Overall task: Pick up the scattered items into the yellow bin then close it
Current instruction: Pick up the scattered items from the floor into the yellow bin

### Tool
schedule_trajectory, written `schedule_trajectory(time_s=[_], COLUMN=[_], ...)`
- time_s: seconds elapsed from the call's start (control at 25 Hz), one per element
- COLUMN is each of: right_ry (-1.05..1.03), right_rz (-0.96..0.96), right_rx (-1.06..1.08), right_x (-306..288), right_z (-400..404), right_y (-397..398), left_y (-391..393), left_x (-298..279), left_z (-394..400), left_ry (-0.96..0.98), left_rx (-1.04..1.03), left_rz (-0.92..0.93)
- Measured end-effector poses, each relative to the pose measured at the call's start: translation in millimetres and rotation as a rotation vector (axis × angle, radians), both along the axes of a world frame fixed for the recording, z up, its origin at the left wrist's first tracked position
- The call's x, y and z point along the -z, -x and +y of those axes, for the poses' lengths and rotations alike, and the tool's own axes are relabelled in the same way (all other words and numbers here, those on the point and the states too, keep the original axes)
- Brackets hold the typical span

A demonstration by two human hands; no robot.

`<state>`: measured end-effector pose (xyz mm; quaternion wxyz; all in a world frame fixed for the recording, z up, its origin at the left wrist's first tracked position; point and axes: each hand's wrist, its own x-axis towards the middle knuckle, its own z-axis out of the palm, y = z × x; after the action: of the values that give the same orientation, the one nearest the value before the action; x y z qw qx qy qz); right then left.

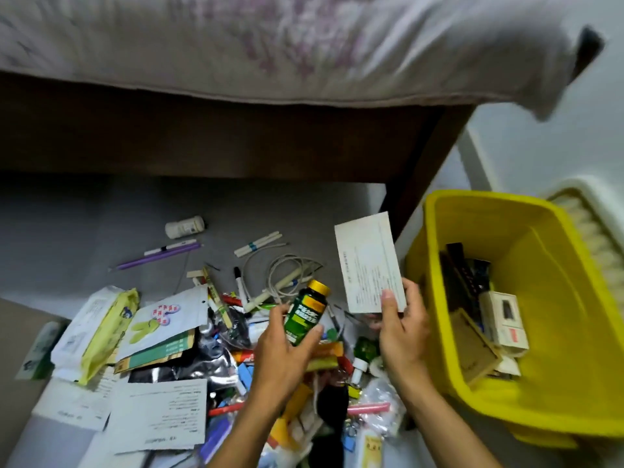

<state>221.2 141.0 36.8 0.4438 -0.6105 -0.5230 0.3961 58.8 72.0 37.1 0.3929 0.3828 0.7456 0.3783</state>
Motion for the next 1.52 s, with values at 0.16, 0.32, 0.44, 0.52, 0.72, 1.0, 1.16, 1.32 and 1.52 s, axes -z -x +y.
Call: schedule_trajectory(time_s=[0.16,0.32,0.44,0.52,0.72,1.0,1.16,1.32,1.52], right_ry=[-0.076,0.012,0.043,-0.029,-0.029,0.062,0.268,0.085,-0.227], right_rz=[0.027,-0.251,-0.494,-0.463,-0.468,-0.673,-0.733,-1.015,-0.818], right_rx=[0.294,0.253,0.062,-0.049,-0.414,-0.748,-0.9,-0.793,-0.643], right_x=[-68,-100,-106,-102,-55,36,77,96,37], right_z=[-41,-50,-52,-57,-57,20,57,36,22], right_y=[-100,-164,-166,-148,-60,68,136,148,117], left_y=[-85,-183,-195,-173,-83,44,66,80,78], left_x=[-59,-97,-94,-78,-27,54,78,81,47], left_z=[-4,13,10,-6,-12,27,6,-10,-14], left_ry=[-0.077,0.028,0.058,0.039,0.07,0.284,0.205,0.15,0.014], left_rx=[0.04,0.188,0.068,0.007,-0.165,0.047,0.041,-0.111,-0.308], left_rz=[-0.241,-0.262,-0.242,-0.231,-0.056,0.237,0.082,-0.035,-0.027])
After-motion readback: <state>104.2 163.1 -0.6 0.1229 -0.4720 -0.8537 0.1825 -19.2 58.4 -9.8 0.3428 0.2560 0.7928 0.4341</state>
